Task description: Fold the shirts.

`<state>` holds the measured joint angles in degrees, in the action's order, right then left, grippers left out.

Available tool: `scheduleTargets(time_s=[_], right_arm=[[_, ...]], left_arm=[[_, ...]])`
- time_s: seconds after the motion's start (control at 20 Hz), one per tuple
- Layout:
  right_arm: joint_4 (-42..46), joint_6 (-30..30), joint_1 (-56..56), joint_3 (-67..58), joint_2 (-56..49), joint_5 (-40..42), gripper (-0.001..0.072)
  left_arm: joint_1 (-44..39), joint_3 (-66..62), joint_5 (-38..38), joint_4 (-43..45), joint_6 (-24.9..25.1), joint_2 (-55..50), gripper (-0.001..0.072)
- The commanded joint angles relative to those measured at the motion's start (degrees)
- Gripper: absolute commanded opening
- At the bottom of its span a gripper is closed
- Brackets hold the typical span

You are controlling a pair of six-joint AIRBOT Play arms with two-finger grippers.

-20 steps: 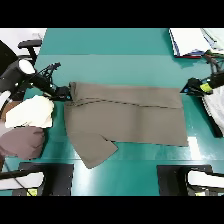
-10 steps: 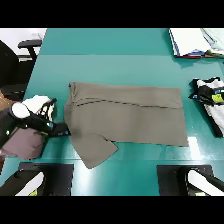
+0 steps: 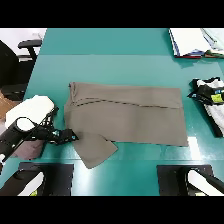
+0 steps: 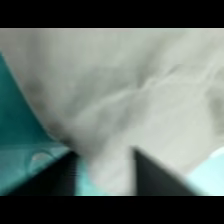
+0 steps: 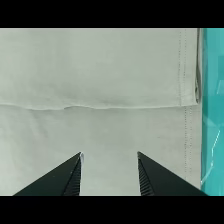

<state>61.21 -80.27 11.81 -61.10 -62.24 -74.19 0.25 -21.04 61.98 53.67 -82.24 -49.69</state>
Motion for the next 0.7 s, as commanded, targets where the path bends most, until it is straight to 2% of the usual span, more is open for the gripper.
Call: scheduleTargets(time_s=[0.0,0.15,0.35,0.4,0.45,0.65], right_arm=[[-0.22,0.00,0.00,0.02,0.09,-1.20,0.0399],[2.10,0.42,0.96,0.33,0.09,-5.42,0.0399],[14.05,0.33,8.17,9.55,1.42,-12.09,0.0399],[14.75,0.35,11.13,13.07,2.03,-11.98,0.0420],[14.99,0.37,14.34,16.59,2.21,-11.89,0.0473],[13.53,0.39,20.28,26.18,-0.87,-11.43,0.0465]], left_arm=[[0.02,0.50,-0.68,-2.47,1.95,0.15,0.0032],[0.02,-1.01,2.19,-3.08,3.43,0.17,0.0029],[0.02,-5.95,3.65,-1.46,4.55,0.17,0.0029],[0.02,-6.64,3.50,-1.53,4.52,0.17,0.0029],[0.02,-7.21,3.34,-1.62,4.55,0.17,0.0029],[0.02,-7.58,3.32,-1.73,4.74,0.17,0.0029]])
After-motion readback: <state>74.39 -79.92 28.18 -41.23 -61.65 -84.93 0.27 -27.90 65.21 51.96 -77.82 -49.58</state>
